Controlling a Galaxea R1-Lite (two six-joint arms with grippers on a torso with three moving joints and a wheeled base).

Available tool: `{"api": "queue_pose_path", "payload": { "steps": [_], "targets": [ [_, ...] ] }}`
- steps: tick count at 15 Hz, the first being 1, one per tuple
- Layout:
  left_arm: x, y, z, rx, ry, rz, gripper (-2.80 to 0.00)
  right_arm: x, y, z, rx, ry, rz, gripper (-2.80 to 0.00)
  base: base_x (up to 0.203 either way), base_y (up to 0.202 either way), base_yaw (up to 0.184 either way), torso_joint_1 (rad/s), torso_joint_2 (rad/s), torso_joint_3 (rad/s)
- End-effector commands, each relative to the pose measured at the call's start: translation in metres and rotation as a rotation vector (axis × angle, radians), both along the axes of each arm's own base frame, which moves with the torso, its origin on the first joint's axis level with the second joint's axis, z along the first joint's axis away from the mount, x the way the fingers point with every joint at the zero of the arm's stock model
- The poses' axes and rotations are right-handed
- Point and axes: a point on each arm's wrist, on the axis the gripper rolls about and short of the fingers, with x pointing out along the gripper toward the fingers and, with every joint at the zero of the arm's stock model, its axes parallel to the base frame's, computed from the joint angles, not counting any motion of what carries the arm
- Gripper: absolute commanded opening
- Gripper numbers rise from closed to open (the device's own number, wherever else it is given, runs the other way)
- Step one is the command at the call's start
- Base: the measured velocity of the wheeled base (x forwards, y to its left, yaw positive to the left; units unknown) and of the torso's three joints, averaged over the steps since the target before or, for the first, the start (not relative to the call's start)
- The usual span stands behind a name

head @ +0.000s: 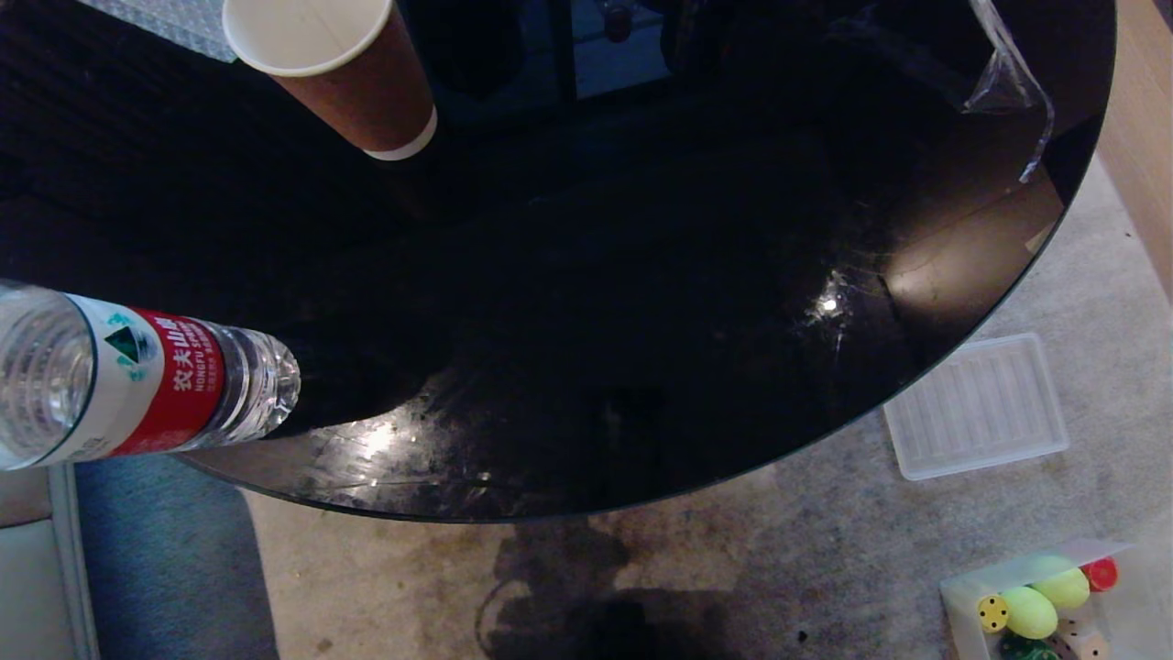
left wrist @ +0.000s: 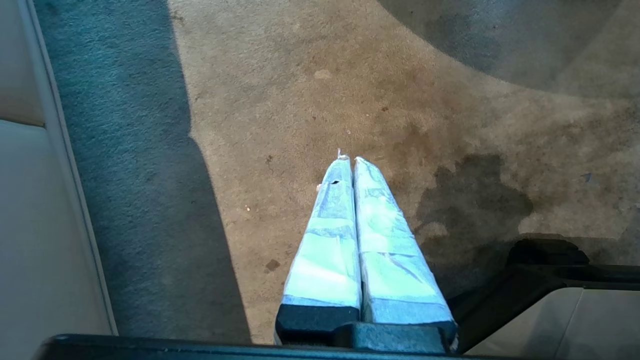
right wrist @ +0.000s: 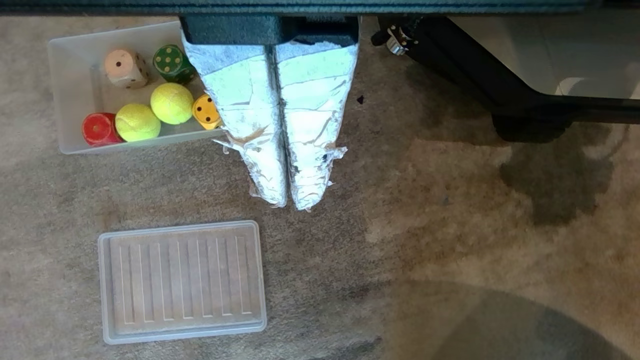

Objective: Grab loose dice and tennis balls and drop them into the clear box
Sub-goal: Close the lid

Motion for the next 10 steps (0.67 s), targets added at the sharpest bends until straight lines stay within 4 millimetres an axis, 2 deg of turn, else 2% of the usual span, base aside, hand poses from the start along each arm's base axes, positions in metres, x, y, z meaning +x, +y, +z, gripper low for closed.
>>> {"api": "queue_pose_path", "payload": {
  "steps": [1,4,6,10],
  "targets": [
    [0.000,0.000,0.000,0.000,0.000,0.001,-2.80,0.000,0.000,0.000,-0.022,0.003,0.004,-2.80,0.000,0.000,0.000,0.000,0.00,0.000],
    [0.000,0.000,0.000,0.000,0.000,0.001,-2.80,-0.001,0.000,0.008,-0.008,0.018,0.008,-2.80,0.000,0.000,0.000,0.000,0.00,0.000],
    [0.000,0.000,0.000,0.000,-0.001,0.001,-2.80,0.002,0.000,0.031,0.023,0.113,0.004,-2.80,0.000,0.000,0.000,0.000,0.00,0.000],
    [0.000,0.000,0.000,0.000,-0.001,0.001,-2.80,0.036,0.000,0.066,0.068,0.352,-0.015,-2.80,0.000,0.000,0.000,0.000,0.00,0.000]
  ]
}}
